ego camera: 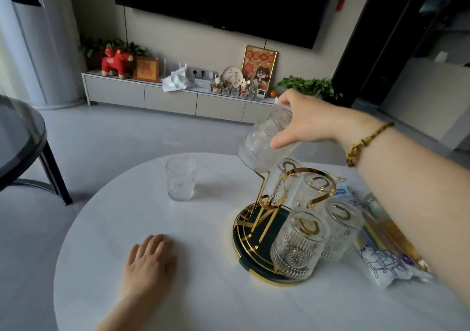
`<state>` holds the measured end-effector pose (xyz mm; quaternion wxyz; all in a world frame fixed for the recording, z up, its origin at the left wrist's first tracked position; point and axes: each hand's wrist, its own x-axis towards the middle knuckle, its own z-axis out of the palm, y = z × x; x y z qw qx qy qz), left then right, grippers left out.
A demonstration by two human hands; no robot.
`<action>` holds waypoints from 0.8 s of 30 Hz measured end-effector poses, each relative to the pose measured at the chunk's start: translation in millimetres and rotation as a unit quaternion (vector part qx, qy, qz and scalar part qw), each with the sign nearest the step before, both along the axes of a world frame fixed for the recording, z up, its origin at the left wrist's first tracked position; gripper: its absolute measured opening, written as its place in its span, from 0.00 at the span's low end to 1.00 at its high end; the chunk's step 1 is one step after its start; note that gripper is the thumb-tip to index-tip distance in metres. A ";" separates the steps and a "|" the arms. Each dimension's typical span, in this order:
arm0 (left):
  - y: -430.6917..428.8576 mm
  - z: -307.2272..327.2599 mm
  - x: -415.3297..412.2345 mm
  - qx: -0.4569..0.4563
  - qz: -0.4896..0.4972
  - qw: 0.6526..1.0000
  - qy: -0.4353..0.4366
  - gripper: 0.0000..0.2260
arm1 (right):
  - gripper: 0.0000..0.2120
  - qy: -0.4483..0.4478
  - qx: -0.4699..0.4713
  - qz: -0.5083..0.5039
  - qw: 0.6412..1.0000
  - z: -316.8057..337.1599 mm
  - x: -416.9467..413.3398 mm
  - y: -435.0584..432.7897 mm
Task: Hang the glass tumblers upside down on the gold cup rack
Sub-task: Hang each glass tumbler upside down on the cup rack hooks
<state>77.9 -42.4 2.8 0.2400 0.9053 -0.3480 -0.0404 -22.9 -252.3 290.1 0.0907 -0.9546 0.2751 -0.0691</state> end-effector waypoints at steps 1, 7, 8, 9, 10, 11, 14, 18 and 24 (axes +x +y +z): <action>0.0 1.1 0.9 0.001 0.001 1.000 -0.003 0.24 | 0.40 0.025 -0.012 0.001 1.000 3.6 4.9 -2.4; -0.9 4.1 0.6 0.014 0.004 1.000 0.007 0.25 | 0.38 0.098 -0.006 0.005 0.995 -11.5 20.2 -12.6; -1.5 6.6 0.5 0.023 0.006 1.000 0.018 0.24 | 0.38 0.101 -0.001 0.003 0.995 -16.1 22.1 -14.8; -2.0 8.4 0.6 0.035 0.009 0.999 0.028 0.23 | 0.39 0.105 0.002 0.002 0.994 -21.3 24.4 -17.1; -2.1 9.2 0.5 0.046 0.009 0.998 0.031 0.22 | 0.40 0.111 0.003 0.001 0.994 -26.7 26.8 -18.7; -1.9 10.1 -0.1 0.054 0.005 0.998 0.032 0.21 | 0.40 0.118 0.004 0.000 0.993 -32.3 28.6 -19.6; -1.7 7.2 0.5 0.049 0.007 0.998 0.025 0.22 | 0.39 0.153 0.009 0.005 0.988 -52.0 35.3 -20.3; -3.3 5.6 0.5 0.041 0.021 0.999 0.029 0.24 | 0.38 0.203 0.026 0.004 0.979 -73.8 43.1 -22.2; -3.1 -1.4 5.3 -0.003 0.027 1.000 -0.006 0.30 | 0.38 0.235 0.039 -0.008 0.971 -91.1 47.5 -22.7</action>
